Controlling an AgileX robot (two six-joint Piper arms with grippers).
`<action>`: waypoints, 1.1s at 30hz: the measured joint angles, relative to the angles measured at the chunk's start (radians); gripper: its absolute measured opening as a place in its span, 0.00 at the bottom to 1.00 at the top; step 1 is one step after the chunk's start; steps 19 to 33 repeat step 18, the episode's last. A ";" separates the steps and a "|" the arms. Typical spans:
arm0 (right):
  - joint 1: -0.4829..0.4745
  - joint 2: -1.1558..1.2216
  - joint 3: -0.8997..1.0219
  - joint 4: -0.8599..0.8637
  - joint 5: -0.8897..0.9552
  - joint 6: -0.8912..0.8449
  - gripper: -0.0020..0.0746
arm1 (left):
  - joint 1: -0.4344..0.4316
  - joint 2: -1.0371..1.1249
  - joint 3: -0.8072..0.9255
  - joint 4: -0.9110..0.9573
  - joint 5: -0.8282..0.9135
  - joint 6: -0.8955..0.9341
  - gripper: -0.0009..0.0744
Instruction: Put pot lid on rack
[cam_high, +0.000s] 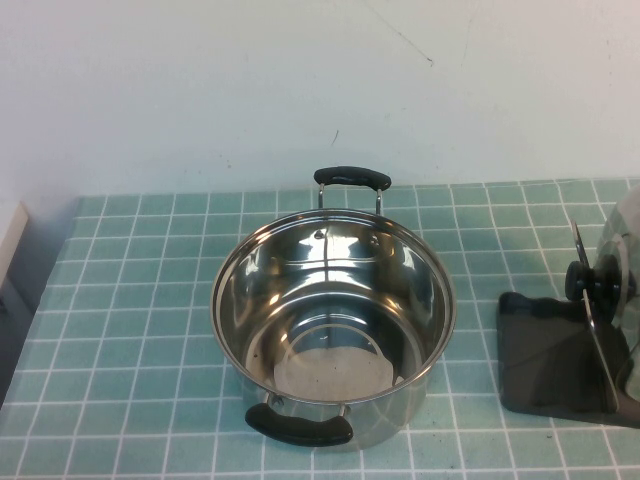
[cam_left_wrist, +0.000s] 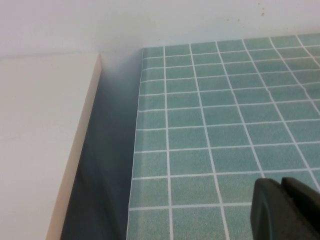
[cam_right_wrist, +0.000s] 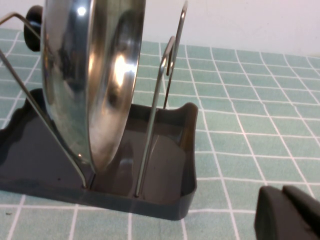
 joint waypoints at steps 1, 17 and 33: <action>0.000 0.000 0.000 0.000 0.000 0.000 0.02 | -0.002 0.000 0.000 0.000 0.000 0.005 0.01; 0.000 0.000 0.000 0.000 0.000 0.000 0.02 | -0.011 -0.001 0.000 -0.071 -0.002 0.027 0.01; 0.000 0.000 0.000 0.000 0.000 0.000 0.02 | -0.011 -0.001 0.000 -0.071 -0.002 0.027 0.01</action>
